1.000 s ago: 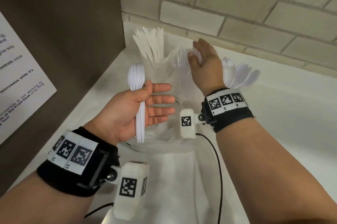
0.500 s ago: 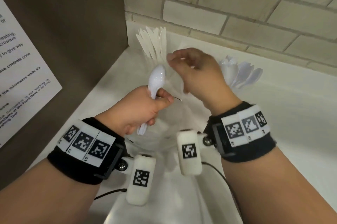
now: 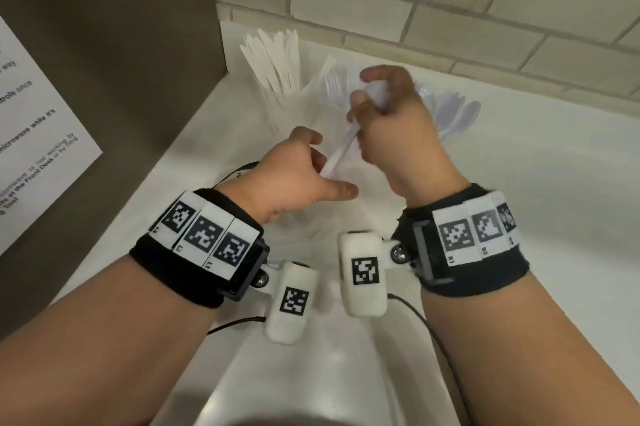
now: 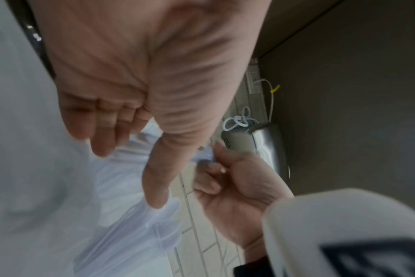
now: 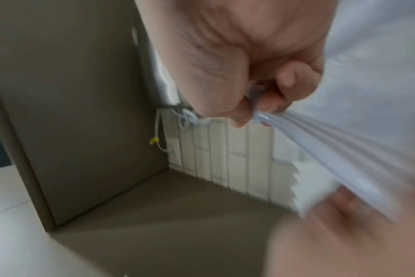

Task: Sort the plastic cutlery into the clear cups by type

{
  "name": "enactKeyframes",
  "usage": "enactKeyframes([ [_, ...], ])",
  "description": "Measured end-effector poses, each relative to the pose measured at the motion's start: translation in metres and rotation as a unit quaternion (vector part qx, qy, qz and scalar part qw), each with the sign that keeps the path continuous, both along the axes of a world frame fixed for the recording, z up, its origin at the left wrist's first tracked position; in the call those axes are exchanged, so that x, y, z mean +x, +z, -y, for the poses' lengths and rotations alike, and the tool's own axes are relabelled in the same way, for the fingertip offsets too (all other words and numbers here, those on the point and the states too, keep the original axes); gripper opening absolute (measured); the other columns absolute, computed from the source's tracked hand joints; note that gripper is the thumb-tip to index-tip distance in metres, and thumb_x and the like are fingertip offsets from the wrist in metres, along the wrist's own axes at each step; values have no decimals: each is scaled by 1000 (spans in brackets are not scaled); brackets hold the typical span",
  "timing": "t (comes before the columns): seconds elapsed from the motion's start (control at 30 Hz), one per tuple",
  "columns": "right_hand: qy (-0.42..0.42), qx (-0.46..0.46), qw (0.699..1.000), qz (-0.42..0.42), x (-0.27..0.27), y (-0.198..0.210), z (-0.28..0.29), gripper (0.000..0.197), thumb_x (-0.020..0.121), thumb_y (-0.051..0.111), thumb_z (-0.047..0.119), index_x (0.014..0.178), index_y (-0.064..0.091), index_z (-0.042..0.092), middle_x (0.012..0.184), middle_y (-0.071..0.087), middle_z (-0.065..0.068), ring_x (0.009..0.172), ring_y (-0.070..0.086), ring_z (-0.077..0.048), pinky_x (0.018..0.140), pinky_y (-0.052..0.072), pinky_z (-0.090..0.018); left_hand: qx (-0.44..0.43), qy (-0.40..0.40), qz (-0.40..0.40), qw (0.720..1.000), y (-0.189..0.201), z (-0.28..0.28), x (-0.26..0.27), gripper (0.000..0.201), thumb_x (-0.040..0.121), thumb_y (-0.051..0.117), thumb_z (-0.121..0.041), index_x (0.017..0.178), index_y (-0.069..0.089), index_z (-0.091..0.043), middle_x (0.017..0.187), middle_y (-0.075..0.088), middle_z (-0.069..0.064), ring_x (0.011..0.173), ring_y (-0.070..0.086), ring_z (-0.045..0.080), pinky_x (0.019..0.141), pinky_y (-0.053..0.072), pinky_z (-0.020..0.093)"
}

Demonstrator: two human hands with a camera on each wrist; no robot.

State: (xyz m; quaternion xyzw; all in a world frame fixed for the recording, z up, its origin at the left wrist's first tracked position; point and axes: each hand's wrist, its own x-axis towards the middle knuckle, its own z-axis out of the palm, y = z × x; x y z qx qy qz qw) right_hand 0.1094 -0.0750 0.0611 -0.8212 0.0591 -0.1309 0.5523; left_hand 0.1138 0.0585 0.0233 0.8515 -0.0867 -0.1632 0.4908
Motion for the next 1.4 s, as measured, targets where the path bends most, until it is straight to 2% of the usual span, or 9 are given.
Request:
enactKeyframes([
  [0.07,-78,-29,993,84,3,20,22,23,89,49,23,111,45,29,98,64,-5,73,58,-13,65,46,-32,85,-18,62,994,0,-7,3,85,58,86,-49,129,44,-26,121,48,-4,108,53,13,92,45,27],
  [0.2,-168,-170,950,202,3,50,63,31,95,42,10,126,42,6,91,43,20,74,50,18,63,33,1,314,-175,81,930,0,-15,-1,77,45,80,-69,112,48,-48,155,12,2,146,3,31,118,9,47],
  [0.3,-203,-193,944,173,17,34,77,33,95,40,12,128,40,7,98,51,6,85,54,-6,58,33,-8,378,-232,75,893,-7,-9,-4,85,43,77,-75,117,42,-51,160,-8,2,145,-19,33,114,-8,58],
  [0.4,-205,-200,952,106,29,1,80,35,96,44,15,131,41,11,119,56,-11,104,57,-24,74,37,-19,405,-246,83,877,-14,-2,-5,85,44,75,-76,118,42,-49,160,-8,0,146,-11,33,112,-2,57],
  [0.53,-186,-276,943,-29,33,-34,78,44,96,52,20,138,41,10,138,40,-13,117,52,-31,84,39,-28,405,-229,109,878,-17,-2,-3,69,50,73,-74,109,46,-50,159,6,1,141,14,27,106,15,45],
  [0.67,-187,-280,942,-8,37,-40,82,42,96,51,10,136,42,7,137,41,-15,113,53,-29,72,26,-10,397,-214,110,886,-21,-4,-2,61,54,72,-71,107,49,-49,154,20,1,136,21,24,101,20,42],
  [0.87,-189,-277,942,-11,39,-23,91,40,96,50,13,134,42,5,128,53,-19,115,54,-32,82,36,-22,395,-217,105,886,-22,-5,-4,59,56,72,-71,107,51,-50,156,19,-2,137,18,23,103,20,42],
  [1.2,-226,-255,929,144,35,41,108,34,96,44,13,130,42,5,105,51,-4,92,47,-11,60,30,3,388,-223,90,890,-22,-5,-3,61,57,70,-72,111,51,-51,156,18,-3,138,19,24,104,20,40],
  [1.4,-224,-250,930,152,46,26,104,39,93,43,5,132,40,7,112,57,-9,94,53,-14,67,34,-6,380,-223,84,894,-23,-7,-2,60,57,71,-72,109,51,-52,157,17,-4,138,19,23,103,19,40],
])
